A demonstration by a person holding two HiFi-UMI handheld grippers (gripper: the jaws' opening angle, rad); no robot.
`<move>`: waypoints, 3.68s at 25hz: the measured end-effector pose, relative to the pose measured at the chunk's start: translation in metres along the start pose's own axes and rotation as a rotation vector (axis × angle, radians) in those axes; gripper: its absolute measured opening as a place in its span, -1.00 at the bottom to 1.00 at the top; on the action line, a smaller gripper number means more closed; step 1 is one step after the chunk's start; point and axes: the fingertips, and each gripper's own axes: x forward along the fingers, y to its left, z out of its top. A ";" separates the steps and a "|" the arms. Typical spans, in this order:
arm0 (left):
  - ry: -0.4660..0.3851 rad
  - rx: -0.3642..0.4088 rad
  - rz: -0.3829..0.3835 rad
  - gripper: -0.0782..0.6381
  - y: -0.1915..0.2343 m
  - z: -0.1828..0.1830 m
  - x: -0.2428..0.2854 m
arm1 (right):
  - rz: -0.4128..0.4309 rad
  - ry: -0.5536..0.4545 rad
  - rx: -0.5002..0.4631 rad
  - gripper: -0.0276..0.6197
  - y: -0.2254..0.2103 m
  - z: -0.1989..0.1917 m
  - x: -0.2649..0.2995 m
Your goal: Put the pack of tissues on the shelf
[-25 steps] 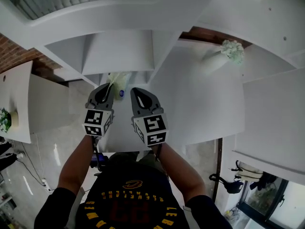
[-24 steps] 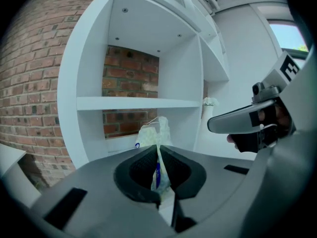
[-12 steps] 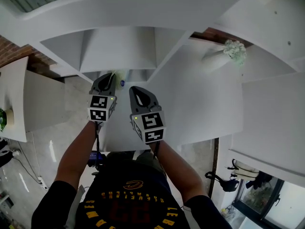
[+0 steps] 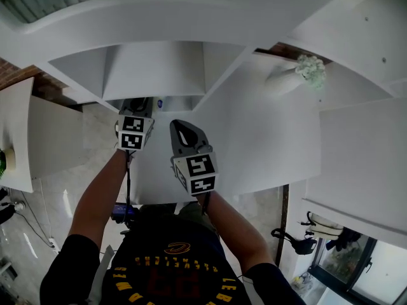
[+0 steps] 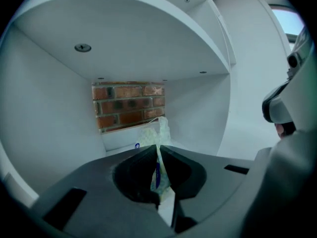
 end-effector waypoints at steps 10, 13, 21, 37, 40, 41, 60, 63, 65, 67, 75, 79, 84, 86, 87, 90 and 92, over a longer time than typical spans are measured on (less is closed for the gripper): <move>0.060 0.004 -0.022 -0.76 -0.004 -0.020 0.023 | -0.019 0.006 0.024 -0.90 -0.008 -0.006 -0.007; 0.066 0.003 -0.017 -0.75 -0.001 -0.025 0.024 | -0.022 0.004 0.029 -0.90 -0.009 -0.008 -0.010; 0.021 0.000 0.000 -0.16 -0.003 -0.009 0.010 | -0.031 -0.015 0.049 -0.90 -0.013 -0.011 -0.025; -0.099 -0.183 -0.087 -0.16 -0.059 0.031 -0.106 | 0.000 -0.085 0.049 -0.90 -0.006 0.005 -0.065; -0.121 -0.180 -0.090 -0.16 -0.073 0.040 -0.134 | 0.009 -0.105 0.049 -0.90 -0.004 0.010 -0.081; -0.134 -0.184 -0.087 -0.16 -0.076 0.044 -0.144 | 0.012 -0.113 0.050 -0.90 -0.003 0.012 -0.087; -0.323 -0.303 -0.098 -0.16 -0.149 0.109 -0.315 | 0.119 -0.285 -0.021 -0.90 0.045 0.054 -0.211; -0.359 -0.314 -0.108 -0.16 -0.162 0.122 -0.337 | 0.140 -0.308 -0.028 -0.90 0.051 0.060 -0.228; -0.391 -0.294 -0.103 -0.17 -0.171 0.135 -0.350 | 0.153 -0.324 -0.033 -0.90 0.054 0.065 -0.239; -0.432 -0.250 -0.082 -0.18 -0.178 0.147 -0.363 | 0.164 -0.342 -0.039 -0.90 0.057 0.071 -0.250; -0.522 -0.180 -0.053 -0.49 -0.189 0.171 -0.395 | 0.204 -0.385 -0.057 -0.90 0.066 0.092 -0.279; -0.531 -0.181 -0.053 -0.77 -0.188 0.174 -0.398 | 0.204 -0.408 -0.078 -0.90 0.068 0.103 -0.286; -0.533 -0.170 -0.064 -0.77 -0.194 0.177 -0.395 | 0.215 -0.417 -0.085 -0.90 0.071 0.107 -0.291; -0.534 -0.173 -0.070 -0.77 -0.195 0.177 -0.393 | 0.220 -0.418 -0.087 -0.90 0.073 0.107 -0.291; -0.535 -0.176 -0.072 -0.77 -0.195 0.177 -0.392 | 0.222 -0.421 -0.087 -0.90 0.073 0.107 -0.291; -0.531 -0.188 -0.071 -0.77 -0.191 0.176 -0.388 | 0.223 -0.442 -0.090 -0.90 0.072 0.111 -0.291; -0.529 -0.190 -0.069 -0.77 -0.190 0.175 -0.386 | 0.227 -0.452 -0.091 -0.90 0.071 0.113 -0.291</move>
